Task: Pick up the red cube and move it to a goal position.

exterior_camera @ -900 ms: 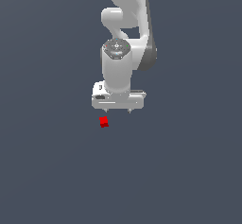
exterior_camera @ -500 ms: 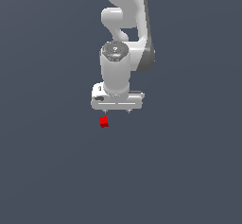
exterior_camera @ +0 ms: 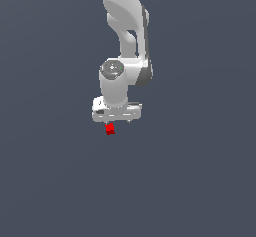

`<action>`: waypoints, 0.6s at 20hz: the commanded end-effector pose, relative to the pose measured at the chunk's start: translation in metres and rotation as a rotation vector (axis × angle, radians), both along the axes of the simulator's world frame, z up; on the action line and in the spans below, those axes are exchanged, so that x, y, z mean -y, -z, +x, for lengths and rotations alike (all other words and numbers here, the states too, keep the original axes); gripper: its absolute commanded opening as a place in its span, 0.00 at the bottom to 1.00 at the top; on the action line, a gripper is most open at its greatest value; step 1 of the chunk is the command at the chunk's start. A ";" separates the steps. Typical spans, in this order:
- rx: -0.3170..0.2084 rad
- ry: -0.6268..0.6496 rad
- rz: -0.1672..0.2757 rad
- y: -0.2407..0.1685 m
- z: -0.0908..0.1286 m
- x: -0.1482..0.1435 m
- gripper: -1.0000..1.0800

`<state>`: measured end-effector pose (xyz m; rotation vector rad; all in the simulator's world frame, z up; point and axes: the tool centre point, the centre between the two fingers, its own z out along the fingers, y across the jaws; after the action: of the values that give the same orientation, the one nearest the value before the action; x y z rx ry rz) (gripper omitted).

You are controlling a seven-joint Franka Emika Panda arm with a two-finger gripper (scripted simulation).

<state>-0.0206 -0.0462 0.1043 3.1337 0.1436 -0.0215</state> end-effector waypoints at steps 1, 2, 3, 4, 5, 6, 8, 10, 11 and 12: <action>0.003 -0.030 0.001 0.021 -0.005 0.011 0.96; 0.004 -0.041 0.002 0.029 -0.006 0.016 0.96; 0.005 -0.052 0.003 0.036 -0.008 0.020 0.96; 0.007 -0.062 0.003 0.043 -0.009 0.023 0.96; 0.008 -0.071 0.004 0.050 -0.010 0.027 0.96; 0.009 -0.080 0.004 0.056 -0.010 0.030 0.96; 0.010 -0.095 0.005 0.066 -0.011 0.036 0.96; 0.012 -0.106 0.005 0.074 -0.012 0.041 0.96; 0.012 -0.111 0.006 0.077 -0.012 0.042 0.96; 0.013 -0.115 0.006 0.080 -0.012 0.044 0.96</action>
<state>-0.0330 -0.0875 0.0292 3.1262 0.3096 -0.0048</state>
